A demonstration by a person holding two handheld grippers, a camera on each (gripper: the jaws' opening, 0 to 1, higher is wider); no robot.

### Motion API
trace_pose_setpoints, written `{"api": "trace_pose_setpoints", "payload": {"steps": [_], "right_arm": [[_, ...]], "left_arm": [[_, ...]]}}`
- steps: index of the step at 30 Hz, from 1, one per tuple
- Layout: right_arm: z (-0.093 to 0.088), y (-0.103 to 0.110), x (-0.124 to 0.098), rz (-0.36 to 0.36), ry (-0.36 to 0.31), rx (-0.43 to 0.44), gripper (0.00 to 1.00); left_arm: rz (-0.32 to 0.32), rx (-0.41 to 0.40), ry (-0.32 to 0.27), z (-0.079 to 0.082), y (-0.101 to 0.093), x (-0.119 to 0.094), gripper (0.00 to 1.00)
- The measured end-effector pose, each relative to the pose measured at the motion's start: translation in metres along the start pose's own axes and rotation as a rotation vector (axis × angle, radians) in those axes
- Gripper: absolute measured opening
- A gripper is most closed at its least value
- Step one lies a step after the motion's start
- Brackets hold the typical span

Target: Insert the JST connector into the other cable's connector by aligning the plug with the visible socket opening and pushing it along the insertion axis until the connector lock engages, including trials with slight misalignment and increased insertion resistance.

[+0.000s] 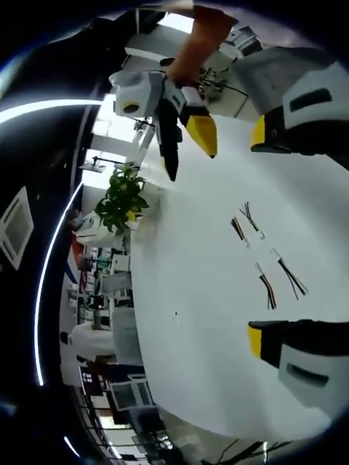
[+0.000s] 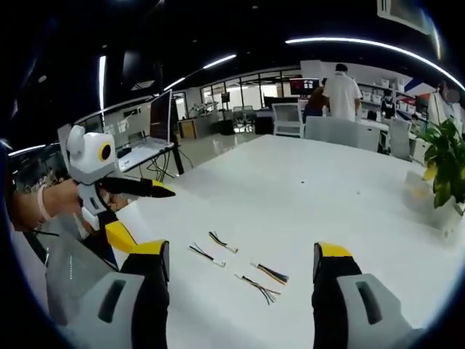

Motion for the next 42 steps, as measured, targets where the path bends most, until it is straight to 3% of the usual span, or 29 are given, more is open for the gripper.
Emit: {"api": "trace_pose_setpoints", "payload": {"steps": [16, 30, 42], "right_arm": [[-0.003, -0.015, 0.013, 0.004, 0.03, -0.014, 0.78], [-0.008, -0.019, 0.031, 0.033, 0.053, -0.014, 0.77], [-0.017, -0.021, 0.042, 0.062, 0.088, -0.017, 0.74]], "left_arm": [[0.015, 0.008, 0.032, 0.001, 0.012, 0.016, 0.94], [-0.026, -0.002, 0.021, 0.005, 0.018, 0.03, 0.92], [-0.058, 0.082, 0.043, 0.005, 0.023, 0.045, 0.88]]}}
Point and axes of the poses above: the point that each gripper's makers call its tool centre point, and the gripper's own axes: x roughly forward along the fingers, y roughly to its left, z roughly out of its top, the point moved 10 cm from there along -x, roughly backward along the fingers, and after that the axes turned 2 degrees about y, right-handed, at the moved point
